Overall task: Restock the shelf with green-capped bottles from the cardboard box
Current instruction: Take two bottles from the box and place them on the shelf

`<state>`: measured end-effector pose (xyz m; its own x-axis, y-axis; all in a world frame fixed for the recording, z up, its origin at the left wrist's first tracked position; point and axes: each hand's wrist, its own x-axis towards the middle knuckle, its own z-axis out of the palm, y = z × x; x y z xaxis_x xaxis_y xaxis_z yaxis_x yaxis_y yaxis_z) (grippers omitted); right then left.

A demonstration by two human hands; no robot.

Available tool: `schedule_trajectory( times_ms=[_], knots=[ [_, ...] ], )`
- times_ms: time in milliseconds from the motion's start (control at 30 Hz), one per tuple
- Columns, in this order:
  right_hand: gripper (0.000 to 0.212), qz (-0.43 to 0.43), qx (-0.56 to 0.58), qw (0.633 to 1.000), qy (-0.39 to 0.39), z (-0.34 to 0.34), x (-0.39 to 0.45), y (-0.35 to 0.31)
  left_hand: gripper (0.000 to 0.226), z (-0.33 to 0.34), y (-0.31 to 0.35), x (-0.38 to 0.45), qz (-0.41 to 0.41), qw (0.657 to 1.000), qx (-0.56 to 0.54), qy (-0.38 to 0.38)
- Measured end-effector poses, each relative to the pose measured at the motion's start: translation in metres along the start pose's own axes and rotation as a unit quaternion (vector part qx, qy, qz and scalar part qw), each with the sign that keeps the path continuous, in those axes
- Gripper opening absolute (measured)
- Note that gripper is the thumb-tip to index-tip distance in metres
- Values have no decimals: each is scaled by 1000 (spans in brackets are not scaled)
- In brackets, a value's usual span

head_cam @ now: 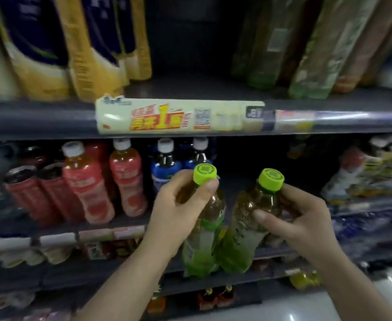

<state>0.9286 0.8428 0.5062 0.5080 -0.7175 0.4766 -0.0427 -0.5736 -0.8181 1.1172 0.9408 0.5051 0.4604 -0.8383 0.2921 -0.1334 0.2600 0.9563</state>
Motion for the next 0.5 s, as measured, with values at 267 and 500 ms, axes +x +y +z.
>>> schedule_trajectory(
  times_ms=[267, 500],
  knots=[
    [48, -23, -23, 999, 33, -78, 33, 46, 24, 100, -20, 59, 31, 999, -23, 11],
    [39, -18, 19, 999, 36, -80, 75, 95, 24, 124, -49, 101, 39, 996, 38, 70]
  ],
)
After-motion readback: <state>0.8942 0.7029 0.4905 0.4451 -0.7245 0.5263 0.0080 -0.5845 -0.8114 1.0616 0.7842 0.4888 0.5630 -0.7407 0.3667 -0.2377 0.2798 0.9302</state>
